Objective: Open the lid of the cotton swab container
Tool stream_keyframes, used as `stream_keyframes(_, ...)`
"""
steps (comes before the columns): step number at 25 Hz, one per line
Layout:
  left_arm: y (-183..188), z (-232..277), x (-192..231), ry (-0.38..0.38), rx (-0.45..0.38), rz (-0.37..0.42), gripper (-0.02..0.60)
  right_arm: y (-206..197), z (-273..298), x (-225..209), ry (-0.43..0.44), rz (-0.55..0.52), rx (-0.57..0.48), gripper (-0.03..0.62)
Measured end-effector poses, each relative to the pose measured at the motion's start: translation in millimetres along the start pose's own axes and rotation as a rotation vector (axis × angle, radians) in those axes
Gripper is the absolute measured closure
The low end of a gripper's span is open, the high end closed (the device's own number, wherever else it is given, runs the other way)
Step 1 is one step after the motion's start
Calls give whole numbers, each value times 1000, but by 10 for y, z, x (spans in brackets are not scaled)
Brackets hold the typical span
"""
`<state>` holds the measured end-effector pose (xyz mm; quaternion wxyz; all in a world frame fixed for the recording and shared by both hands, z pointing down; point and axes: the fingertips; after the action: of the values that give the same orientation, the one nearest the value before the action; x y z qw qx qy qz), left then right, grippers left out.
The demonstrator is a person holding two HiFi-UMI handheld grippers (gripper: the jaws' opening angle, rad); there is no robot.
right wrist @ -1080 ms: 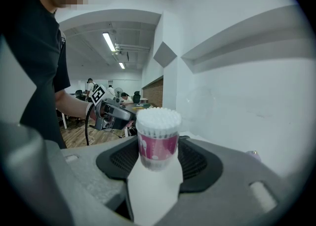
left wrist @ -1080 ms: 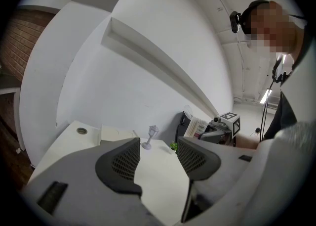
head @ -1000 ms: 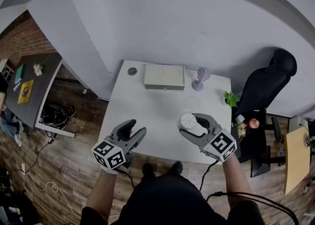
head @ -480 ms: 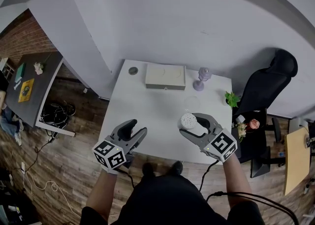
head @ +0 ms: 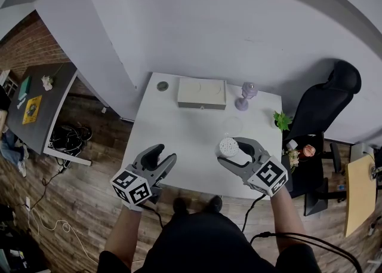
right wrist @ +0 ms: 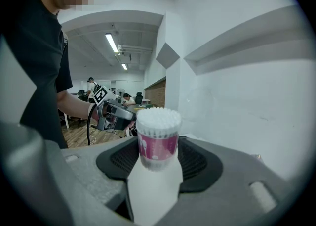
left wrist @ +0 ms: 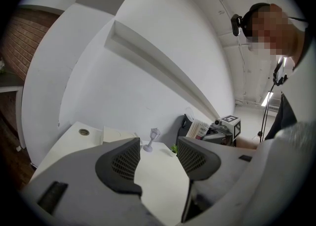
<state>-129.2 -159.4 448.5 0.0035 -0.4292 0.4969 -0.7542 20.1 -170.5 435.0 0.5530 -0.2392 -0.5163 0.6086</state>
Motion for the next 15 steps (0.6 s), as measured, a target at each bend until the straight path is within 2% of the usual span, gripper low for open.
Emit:
stream_keyframes(5, 11, -17, 8, -1, -6, 2, 347, -25, 14, -9, -12, 31, -5, 352)
stream_keyframes(15, 15, -42, 11, 0, 1, 2, 347, 10, 43, 0, -8, 17, -4, 352)
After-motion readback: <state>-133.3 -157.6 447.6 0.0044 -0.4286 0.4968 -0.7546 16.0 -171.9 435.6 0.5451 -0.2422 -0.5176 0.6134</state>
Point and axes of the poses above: the fingertips, and each gripper's own axes: z forward along the fingers, x to its left, y out of its top, and after that the axes turned 14 degrees about -z, right-handed
